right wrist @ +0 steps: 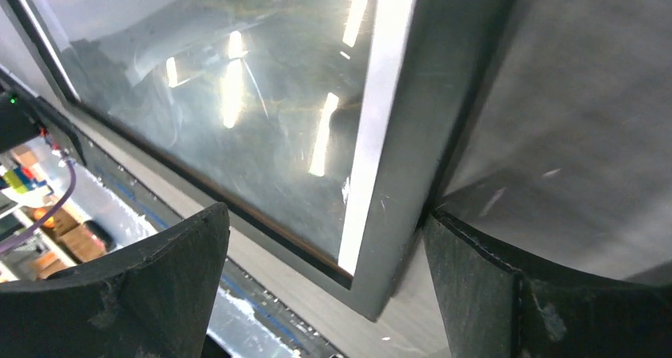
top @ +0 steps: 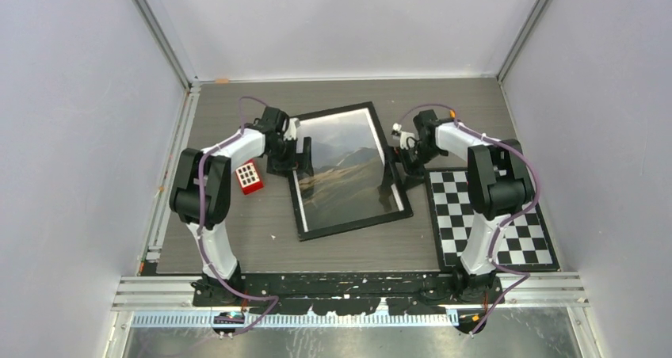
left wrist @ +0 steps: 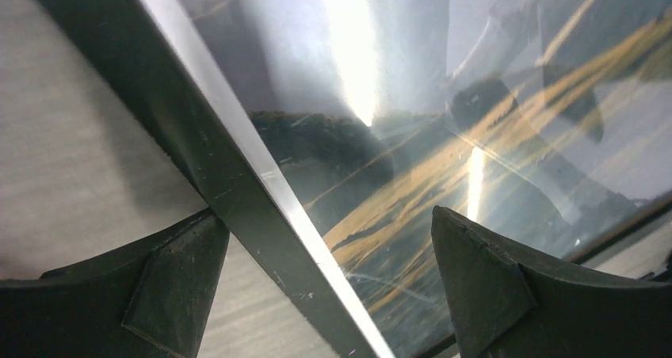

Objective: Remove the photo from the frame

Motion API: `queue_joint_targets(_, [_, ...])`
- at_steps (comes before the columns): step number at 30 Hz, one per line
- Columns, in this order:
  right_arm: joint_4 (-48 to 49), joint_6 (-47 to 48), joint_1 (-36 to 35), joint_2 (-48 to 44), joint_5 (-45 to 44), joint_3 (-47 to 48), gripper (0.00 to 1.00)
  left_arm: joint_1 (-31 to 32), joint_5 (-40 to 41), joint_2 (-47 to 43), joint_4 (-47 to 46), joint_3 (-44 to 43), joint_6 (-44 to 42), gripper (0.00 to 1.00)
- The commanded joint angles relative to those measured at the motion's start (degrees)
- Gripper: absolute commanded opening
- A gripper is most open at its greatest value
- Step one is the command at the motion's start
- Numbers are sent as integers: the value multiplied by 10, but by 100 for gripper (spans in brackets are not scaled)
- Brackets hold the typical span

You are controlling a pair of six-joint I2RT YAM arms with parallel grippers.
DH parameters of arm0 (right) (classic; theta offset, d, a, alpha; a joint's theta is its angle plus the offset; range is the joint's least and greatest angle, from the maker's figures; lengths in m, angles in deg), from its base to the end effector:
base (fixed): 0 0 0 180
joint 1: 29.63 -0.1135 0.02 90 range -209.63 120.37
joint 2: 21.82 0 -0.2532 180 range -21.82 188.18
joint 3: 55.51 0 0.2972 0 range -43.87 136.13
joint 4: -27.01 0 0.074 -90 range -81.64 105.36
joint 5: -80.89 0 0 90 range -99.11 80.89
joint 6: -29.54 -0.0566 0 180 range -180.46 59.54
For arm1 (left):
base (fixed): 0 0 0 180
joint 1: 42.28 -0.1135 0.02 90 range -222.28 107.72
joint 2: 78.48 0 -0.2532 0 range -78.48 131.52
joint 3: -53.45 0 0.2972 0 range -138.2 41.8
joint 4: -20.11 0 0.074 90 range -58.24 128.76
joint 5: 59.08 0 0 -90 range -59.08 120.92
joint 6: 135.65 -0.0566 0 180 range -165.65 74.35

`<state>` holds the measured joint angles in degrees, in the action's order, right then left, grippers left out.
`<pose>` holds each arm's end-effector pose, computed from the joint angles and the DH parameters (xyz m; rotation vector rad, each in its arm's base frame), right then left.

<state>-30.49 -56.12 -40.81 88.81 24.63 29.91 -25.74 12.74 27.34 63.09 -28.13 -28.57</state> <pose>0.3799 0.1071 0.1038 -0.4502 2.8857 0.8950 0.3875 -0.1335 0.1173 0.0769 2.7941 -0.5906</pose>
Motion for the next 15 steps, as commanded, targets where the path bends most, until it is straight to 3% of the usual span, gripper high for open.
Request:
queue_joint_targets(1, [22, -57, -41, -31, 57, -56, 94, 9, -37, 65, -38, -62, -25, 100])
queue_joint_targets(8, [54, -88, -55, -52, 42, -68, 94, 8, -25, 96, 2, -138, -54, 100])
queue_joint_targets(12, [65, -102, -55, -77, 45, -65, 95, 8, -22, 26, 9, -115, -111, 100])
queue_joint_targets(15, [80, -126, -53, -109, 41, -73, 96, 9, -69, -50, 7, -73, -161, 100])
